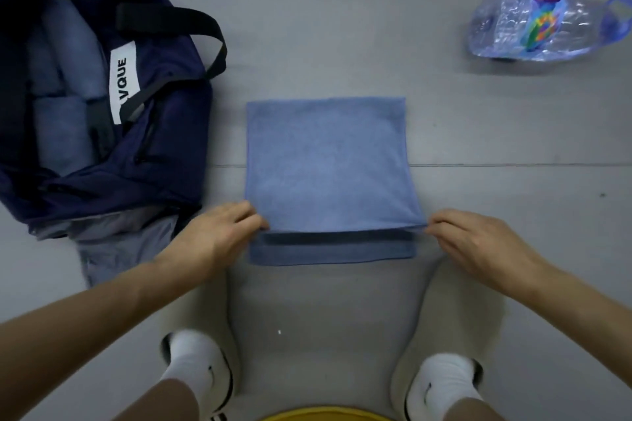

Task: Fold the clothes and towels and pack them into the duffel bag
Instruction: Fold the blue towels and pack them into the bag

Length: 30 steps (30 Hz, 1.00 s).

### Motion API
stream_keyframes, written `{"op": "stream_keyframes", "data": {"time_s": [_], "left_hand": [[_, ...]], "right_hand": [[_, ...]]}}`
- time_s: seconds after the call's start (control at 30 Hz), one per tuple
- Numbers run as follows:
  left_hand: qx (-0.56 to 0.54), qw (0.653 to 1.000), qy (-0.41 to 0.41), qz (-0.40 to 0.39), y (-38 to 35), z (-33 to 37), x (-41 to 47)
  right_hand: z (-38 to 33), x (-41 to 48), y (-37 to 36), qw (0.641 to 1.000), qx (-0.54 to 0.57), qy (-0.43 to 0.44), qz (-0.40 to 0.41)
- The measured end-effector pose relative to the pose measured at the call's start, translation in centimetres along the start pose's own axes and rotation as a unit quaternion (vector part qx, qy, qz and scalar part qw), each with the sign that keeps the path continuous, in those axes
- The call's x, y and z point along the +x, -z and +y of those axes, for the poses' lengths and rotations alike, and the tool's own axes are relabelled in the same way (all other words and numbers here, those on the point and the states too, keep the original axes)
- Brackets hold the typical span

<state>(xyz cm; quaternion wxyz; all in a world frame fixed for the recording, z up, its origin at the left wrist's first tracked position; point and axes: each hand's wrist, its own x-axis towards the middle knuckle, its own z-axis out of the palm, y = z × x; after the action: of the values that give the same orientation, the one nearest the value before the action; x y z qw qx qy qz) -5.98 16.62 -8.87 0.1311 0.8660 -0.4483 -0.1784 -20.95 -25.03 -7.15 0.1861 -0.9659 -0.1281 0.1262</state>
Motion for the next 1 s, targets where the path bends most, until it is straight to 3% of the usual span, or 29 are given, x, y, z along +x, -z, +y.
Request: {"op": "stream_keyframes", "data": {"time_s": [0.13,0.27,0.4,0.5,0.57,0.73,1.0], "left_hand": [[0.010,0.997,-0.033,-0.070,-2.6,-0.2,-0.5],[0.047,0.987,-0.074,-0.132,-3.2,-0.5,-0.8],[0.047,0.990,-0.071,-0.116,-2.5,-1.4,0.1],[0.043,0.998,-0.046,-0.015,-1.4,-2.5,3.8],[0.065,0.998,-0.001,0.003,-0.8,-3.2,6.9],[0.049,0.979,0.148,-0.129,-1.7,-3.9,13.0],[0.103,0.976,0.148,-0.124,1.3,-8.9,20.2]], "right_hand": [[-0.4,-0.1,-2.3,0.985,0.068,-0.063,-0.145],[-0.2,0.4,-3.2,0.975,0.019,-0.036,-0.218],[0.5,1.9,-2.9,0.965,0.006,-0.018,-0.263],[0.8,5.8,-1.0,0.993,0.016,0.000,-0.115],[1.7,9.5,-0.7,0.999,-0.011,-0.003,-0.037],[4.0,16.8,-1.6,0.987,-0.077,-0.062,-0.127],[9.2,22.0,0.1,0.974,-0.143,-0.103,-0.143]]}}
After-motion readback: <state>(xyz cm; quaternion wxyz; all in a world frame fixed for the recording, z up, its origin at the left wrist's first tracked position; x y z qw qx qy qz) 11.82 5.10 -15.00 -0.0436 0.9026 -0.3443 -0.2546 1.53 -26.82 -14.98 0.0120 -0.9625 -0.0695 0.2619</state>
